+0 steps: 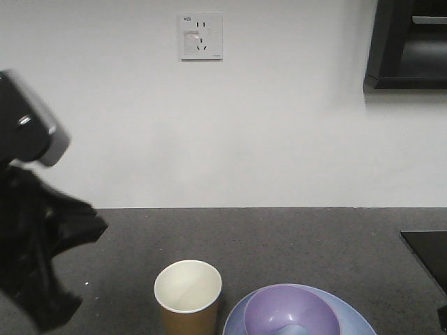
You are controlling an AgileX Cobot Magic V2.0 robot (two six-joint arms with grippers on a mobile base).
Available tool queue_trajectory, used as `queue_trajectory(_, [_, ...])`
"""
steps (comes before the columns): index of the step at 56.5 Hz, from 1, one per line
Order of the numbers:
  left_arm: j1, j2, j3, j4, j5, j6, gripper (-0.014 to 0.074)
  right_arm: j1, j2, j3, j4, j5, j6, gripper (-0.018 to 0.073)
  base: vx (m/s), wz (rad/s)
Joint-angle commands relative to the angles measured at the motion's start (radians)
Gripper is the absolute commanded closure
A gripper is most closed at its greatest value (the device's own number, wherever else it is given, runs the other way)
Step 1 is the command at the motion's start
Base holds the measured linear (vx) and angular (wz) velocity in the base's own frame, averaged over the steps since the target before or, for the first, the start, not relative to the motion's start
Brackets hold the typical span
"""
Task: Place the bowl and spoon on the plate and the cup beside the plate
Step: 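Set the cup down beside the plate and open the left gripper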
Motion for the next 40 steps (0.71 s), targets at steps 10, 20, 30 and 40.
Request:
queue_trajectory(10, [-0.005,-0.369,0.472,0.001,-0.378,-0.187,0.06,-0.003,-0.195,0.192,0.219,-0.198,-0.13,0.0568,0.0,0.0])
queue_trajectory(20, [-0.005,-0.491,0.612,0.001,-0.464,-0.224,0.06,-0.003,-0.232,0.241,0.23,-0.241,-0.128,0.0568,0.0,0.0])
queue_trajectory(30, [-0.005,-0.515,0.629,0.001,-0.444,-0.224,0.06,-0.003,-0.232,0.241,0.232,-0.238,-0.127,0.0568,0.0,0.0])
queue_trajectory(40, [-0.005,-0.515,0.629,0.001,-0.444,-0.224,0.06,-0.003,-0.232,0.241,0.232,-0.238,-0.127,0.0568,0.0,0.0])
